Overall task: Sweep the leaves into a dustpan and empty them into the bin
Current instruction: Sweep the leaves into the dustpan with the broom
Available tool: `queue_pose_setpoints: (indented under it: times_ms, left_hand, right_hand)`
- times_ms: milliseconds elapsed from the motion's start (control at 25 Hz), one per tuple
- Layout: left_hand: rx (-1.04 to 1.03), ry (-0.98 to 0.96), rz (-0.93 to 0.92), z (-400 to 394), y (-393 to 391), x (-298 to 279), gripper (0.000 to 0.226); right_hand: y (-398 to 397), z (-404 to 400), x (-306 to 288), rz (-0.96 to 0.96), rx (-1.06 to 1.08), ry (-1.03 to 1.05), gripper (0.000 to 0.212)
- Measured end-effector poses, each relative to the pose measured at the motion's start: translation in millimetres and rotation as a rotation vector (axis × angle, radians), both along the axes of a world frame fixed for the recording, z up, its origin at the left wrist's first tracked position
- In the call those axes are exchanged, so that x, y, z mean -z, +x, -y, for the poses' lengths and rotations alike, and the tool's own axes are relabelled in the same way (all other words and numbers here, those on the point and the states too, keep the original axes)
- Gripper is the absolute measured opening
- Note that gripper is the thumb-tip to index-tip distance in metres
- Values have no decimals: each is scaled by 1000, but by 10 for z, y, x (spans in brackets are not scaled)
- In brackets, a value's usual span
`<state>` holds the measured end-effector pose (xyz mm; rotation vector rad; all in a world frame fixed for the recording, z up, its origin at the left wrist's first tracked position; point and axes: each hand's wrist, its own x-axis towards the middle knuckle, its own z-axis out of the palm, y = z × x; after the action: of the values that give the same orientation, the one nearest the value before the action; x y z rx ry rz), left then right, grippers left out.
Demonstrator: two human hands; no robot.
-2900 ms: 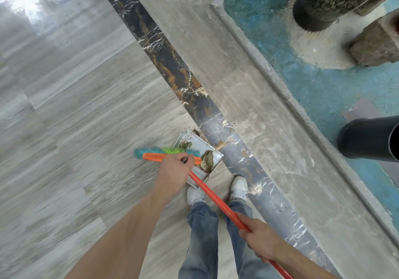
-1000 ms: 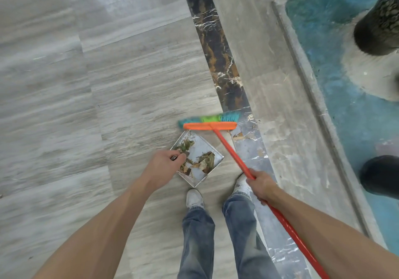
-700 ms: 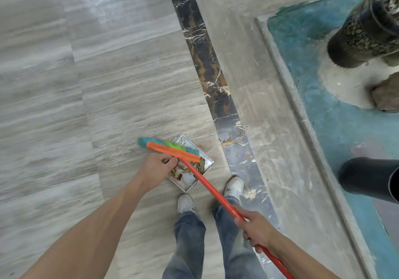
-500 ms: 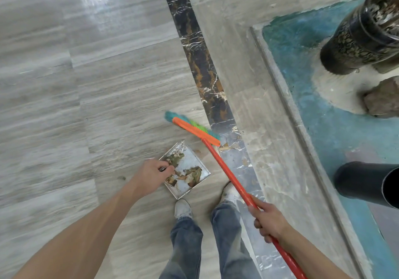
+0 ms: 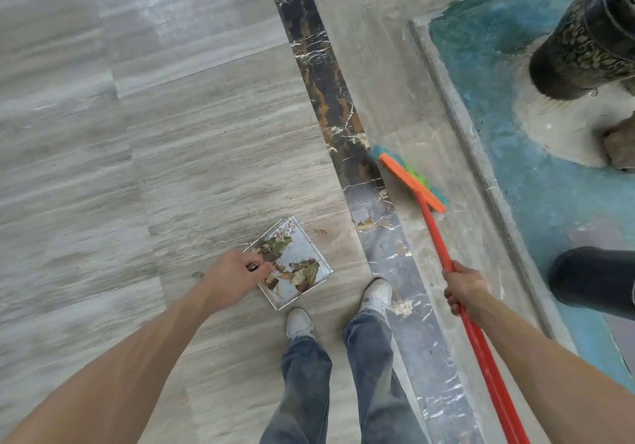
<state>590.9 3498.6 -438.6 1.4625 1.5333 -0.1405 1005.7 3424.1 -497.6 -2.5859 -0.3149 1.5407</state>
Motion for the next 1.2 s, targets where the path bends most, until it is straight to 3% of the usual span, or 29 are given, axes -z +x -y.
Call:
queue_pose_setpoints:
  times_ms: [160,440,600,720,960,1080,1200]
  left_hand:
    - [-33,-34,29,10,46,12,41]
    - [-11,-12,-11,37,136,-167,43]
    - [-18,-7,9,62,31,-256,41]
    - [2,-33,36,116,-29,-293,42]
    - [-18,-76,-22,142,-62,-232,47]
    - [-63,-58,-1,143,-91,-195,49]
    - [-71,-43,0,212,-90,-219,46]
  right_hand:
    - [-652,423,-30,-75,-181,-68,45]
    - [-1719,743,-468,-412,-204,-133,40]
    - [-1600,672,-683,-398,-202,-41,42]
    - [-1257,442,-701,-224,-202,71,39]
    - [-1078,-160,-40,-11,-370,76,43]
    - [-1379,88,170,-43,-497,12,45]
    - [-1728,603,71,-246,-442,-85,47]
